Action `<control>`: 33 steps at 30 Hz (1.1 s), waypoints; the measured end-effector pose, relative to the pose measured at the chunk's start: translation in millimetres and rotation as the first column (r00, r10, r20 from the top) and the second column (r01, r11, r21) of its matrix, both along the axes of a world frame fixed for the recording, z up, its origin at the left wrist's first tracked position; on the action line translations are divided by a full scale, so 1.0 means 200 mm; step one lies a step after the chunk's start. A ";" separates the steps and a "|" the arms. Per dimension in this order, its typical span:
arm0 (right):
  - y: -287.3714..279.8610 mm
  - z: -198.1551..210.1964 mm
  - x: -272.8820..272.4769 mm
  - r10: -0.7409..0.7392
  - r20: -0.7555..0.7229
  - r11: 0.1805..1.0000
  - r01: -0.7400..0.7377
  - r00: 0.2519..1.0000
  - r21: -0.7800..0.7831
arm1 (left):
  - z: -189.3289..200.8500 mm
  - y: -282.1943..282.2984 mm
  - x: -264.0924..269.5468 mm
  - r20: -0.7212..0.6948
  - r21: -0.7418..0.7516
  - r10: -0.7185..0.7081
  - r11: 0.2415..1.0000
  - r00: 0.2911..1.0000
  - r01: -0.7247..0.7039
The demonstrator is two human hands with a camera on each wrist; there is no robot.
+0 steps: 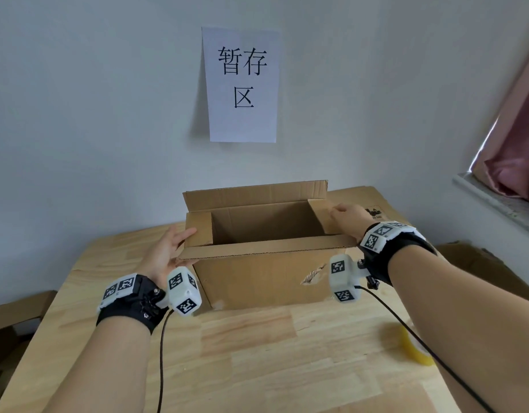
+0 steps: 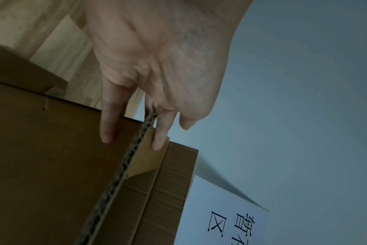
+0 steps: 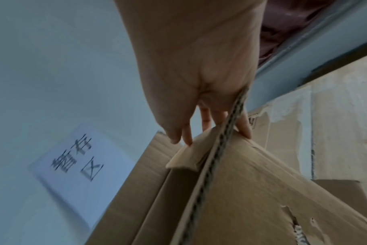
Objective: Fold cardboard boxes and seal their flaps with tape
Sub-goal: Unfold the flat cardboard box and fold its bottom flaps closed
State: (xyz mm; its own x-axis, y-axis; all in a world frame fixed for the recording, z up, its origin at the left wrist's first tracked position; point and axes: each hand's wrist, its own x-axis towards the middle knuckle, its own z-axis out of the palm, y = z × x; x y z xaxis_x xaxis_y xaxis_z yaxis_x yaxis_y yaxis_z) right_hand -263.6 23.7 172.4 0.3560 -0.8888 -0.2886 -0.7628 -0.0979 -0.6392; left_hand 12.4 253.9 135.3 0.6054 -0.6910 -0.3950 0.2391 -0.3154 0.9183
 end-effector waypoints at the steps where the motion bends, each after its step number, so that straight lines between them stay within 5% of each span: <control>1: -0.01 0.00 -0.02 -0.019 0.050 0.999 0.017 0.999 0.036 | 0.01 -0.02 -0.02 0.004 0.000 0.011 1.000 1.000 -0.011; 6: -0.06 -0.06 -0.13 -0.221 0.425 0.935 0.066 0.878 0.349 | -0.01 -0.06 -0.04 -0.034 -0.040 0.092 0.995 0.995 -0.093; 10: -0.04 -0.15 -0.20 -0.324 0.508 0.892 0.079 0.798 0.445 | -0.02 -0.07 -0.05 -0.042 -0.069 0.114 0.991 0.993 -0.117; 20: 0.04 -0.27 -0.10 -0.371 0.714 0.919 0.124 0.594 0.375 | -0.10 -0.03 -0.01 -0.102 -0.222 0.176 0.955 0.979 -0.195; 24: 0.08 -0.29 -0.04 -0.317 0.688 0.948 0.186 0.653 0.260 | -0.15 -0.03 0.00 0.075 -0.181 0.077 0.982 0.994 -0.062; 30: 0.10 -0.29 0.07 -0.087 0.471 0.996 0.075 0.878 0.043 | -0.13 -0.02 0.02 0.182 -0.115 0.065 0.992 0.981 -0.044; 33: 0.11 -0.31 0.11 -0.089 0.495 0.996 0.066 0.864 0.065 | -0.12 0.03 0.03 0.221 -0.111 0.038 0.994 0.974 -0.014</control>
